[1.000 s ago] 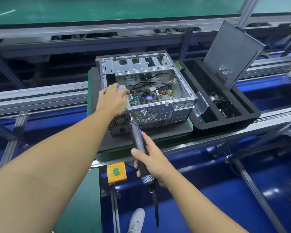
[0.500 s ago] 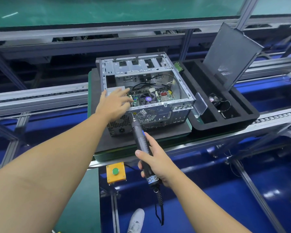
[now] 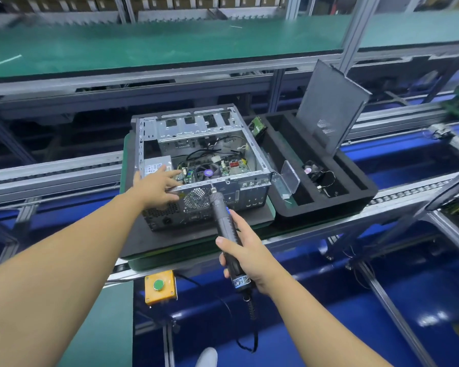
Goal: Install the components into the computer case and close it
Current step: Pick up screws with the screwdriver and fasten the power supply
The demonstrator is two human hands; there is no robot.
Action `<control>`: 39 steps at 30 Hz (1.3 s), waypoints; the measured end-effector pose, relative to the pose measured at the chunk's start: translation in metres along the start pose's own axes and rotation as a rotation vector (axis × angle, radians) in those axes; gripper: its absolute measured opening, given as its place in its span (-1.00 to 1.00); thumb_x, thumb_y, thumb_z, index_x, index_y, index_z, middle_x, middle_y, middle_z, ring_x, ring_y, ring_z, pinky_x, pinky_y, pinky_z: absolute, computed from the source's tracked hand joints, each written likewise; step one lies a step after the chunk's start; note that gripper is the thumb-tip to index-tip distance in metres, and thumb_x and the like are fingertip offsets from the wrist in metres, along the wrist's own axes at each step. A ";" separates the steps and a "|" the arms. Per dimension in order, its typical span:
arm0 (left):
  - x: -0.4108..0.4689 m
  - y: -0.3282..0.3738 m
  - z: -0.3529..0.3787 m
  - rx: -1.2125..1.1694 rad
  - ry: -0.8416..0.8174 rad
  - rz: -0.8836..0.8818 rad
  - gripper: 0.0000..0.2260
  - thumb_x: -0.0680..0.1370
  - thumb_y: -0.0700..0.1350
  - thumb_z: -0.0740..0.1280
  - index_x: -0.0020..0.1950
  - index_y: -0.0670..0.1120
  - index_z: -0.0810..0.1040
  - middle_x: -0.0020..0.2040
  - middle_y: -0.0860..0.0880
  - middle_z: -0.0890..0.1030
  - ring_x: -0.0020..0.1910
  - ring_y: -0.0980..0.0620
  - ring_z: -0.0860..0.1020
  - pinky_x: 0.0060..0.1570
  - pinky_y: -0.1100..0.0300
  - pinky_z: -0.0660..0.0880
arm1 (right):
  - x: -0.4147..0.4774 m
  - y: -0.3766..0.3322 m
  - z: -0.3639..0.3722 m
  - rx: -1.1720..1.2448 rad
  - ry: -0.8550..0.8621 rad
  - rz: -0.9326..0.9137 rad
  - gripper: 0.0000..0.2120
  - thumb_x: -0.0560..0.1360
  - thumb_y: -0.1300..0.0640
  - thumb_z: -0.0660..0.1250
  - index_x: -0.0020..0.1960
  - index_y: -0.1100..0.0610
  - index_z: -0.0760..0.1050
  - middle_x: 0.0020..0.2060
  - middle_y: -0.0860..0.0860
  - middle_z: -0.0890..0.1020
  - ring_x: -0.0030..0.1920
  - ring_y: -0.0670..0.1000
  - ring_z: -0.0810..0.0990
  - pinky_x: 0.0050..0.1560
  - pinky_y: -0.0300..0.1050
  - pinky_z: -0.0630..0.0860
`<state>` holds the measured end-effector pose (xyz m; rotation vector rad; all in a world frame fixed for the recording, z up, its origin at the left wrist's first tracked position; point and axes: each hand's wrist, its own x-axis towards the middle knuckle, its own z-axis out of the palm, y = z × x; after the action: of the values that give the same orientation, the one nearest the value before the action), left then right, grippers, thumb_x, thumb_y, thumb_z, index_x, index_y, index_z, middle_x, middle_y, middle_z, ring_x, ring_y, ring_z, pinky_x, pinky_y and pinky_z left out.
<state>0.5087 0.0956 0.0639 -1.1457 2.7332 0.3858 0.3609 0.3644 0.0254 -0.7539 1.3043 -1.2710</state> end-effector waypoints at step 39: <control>0.354 0.252 0.040 0.034 -0.635 0.050 -0.83 0.52 -0.24 0.43 0.11 -0.14 0.67 -0.08 -0.09 0.70 -0.26 0.03 0.57 -0.30 0.32 0.53 | 0.195 -0.046 -0.341 -0.139 0.313 0.240 -0.30 0.55 0.19 0.38 0.60 -0.04 0.19 0.11 0.12 0.63 -0.29 0.03 0.65 -0.20 -0.06 0.64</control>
<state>0.0830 0.0374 -0.0136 -0.7715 2.1998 0.5882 -0.0112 0.2518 -0.0476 -0.4861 1.6968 -1.1415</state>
